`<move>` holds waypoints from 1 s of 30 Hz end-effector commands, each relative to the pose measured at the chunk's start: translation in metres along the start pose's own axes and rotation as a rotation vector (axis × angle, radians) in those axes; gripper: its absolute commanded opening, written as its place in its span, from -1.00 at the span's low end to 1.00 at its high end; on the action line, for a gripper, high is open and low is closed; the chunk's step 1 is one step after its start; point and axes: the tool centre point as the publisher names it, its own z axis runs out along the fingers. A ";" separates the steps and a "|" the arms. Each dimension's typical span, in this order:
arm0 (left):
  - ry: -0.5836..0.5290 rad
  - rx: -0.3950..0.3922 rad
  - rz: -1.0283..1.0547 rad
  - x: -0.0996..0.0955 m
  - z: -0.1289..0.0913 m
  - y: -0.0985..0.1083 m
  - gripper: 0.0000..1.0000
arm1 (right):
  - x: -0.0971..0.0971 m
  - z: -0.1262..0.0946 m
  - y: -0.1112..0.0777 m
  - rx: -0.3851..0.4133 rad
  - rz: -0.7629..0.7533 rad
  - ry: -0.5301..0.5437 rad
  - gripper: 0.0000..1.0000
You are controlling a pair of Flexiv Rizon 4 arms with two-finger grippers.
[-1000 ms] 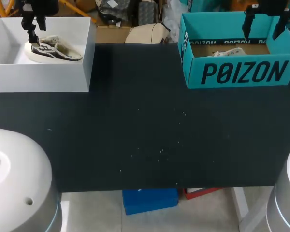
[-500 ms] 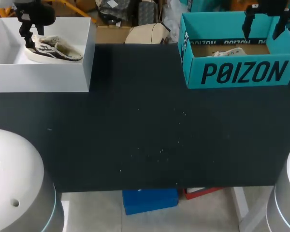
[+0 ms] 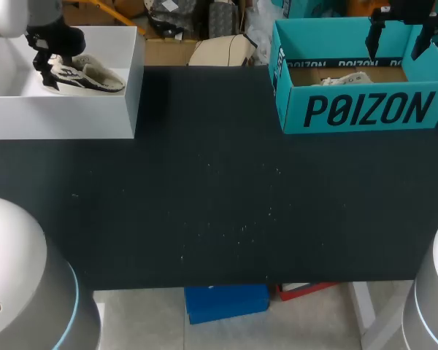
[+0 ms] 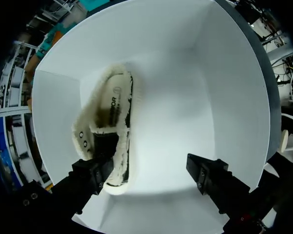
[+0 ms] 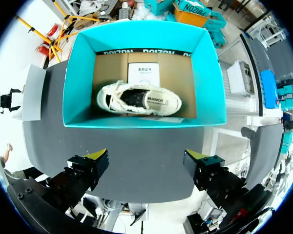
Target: Take the shoe out of the shoebox, open the shoe tongue, remove and reinsert the insole, then place the shoe into the shoebox
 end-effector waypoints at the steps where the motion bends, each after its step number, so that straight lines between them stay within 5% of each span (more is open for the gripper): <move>1: 0.001 0.015 0.026 -0.016 0.014 0.002 0.95 | 0.000 0.000 0.000 0.000 0.000 0.000 1.00; 3: -0.006 0.023 0.042 -0.020 0.014 0.002 0.92 | 0.000 0.000 0.000 0.000 0.000 0.000 1.00; 6: -0.002 0.018 0.058 -0.023 0.017 0.000 -0.02 | 0.000 0.000 0.000 0.000 0.000 0.000 1.00; 7: 0.000 0.014 0.058 -0.023 0.019 0.000 -0.11 | 0.000 0.000 0.000 0.000 0.000 0.000 1.00; 30: -0.003 -0.023 0.109 -0.038 0.064 -0.014 -0.14 | 0.000 0.000 0.000 0.000 0.000 0.000 1.00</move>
